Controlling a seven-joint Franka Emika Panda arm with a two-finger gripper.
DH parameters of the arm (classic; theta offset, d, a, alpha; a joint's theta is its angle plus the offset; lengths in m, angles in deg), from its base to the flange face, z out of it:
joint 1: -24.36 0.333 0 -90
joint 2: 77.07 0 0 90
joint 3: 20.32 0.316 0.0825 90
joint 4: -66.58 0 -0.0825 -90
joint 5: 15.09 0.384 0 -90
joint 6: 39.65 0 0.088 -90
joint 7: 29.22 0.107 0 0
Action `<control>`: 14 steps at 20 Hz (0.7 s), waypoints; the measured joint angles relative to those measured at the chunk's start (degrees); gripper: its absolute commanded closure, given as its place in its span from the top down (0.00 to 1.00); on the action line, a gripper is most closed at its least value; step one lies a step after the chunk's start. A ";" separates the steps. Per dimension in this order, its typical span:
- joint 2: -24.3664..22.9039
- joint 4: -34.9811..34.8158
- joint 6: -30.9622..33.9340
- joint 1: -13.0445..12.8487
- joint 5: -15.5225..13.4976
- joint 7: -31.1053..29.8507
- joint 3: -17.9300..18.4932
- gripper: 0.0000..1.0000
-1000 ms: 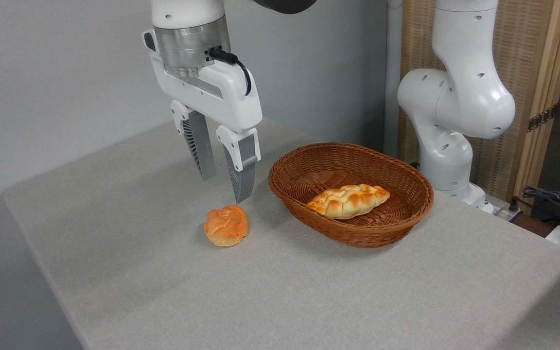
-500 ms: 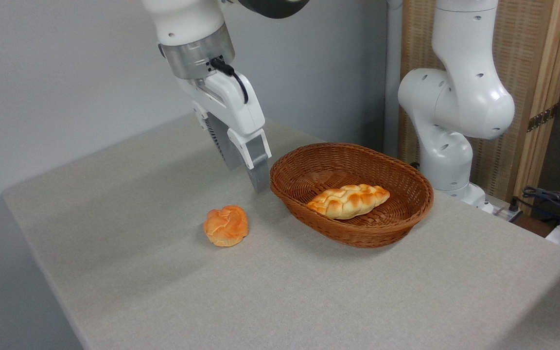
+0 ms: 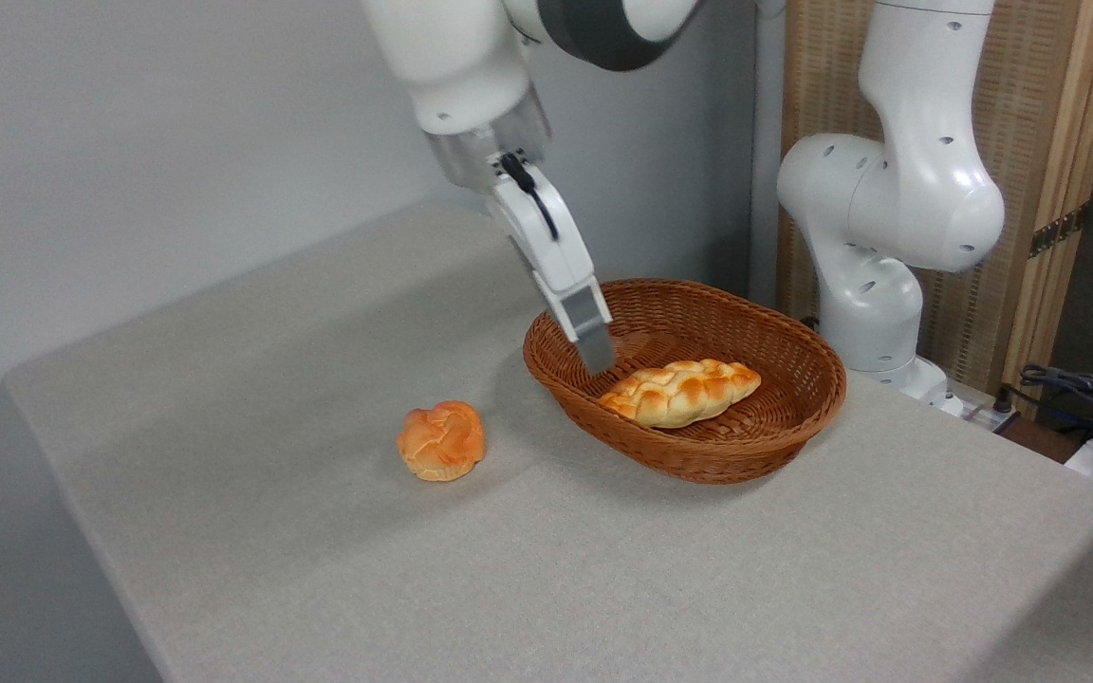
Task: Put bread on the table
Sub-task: 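Move the open gripper over the basket and lower onto the braided roll, then close the gripper on the braided roll inside the basket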
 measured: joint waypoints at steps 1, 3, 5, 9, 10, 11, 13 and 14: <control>-0.96 -1.74 -0.03 0.02 0.01 1.44 0.06 1.00; -2.94 -5.42 -0.28 0.03 0.01 3.46 0.13 1.00; -4.87 -9.44 -1.50 0.04 0.02 4.71 0.16 1.00; -7.27 -16.21 -5.28 0.04 0.02 6.90 0.17 1.00; -7.53 -17.30 -6.47 0.04 0.07 7.40 0.17 1.00; -7.67 -18.23 -7.58 0.04 0.42 7.64 0.17 1.00; -7.71 -19.93 -9.56 0.04 1.22 8.11 0.17 1.00; -7.70 -20.64 -10.29 0.04 1.30 8.40 0.17 1.00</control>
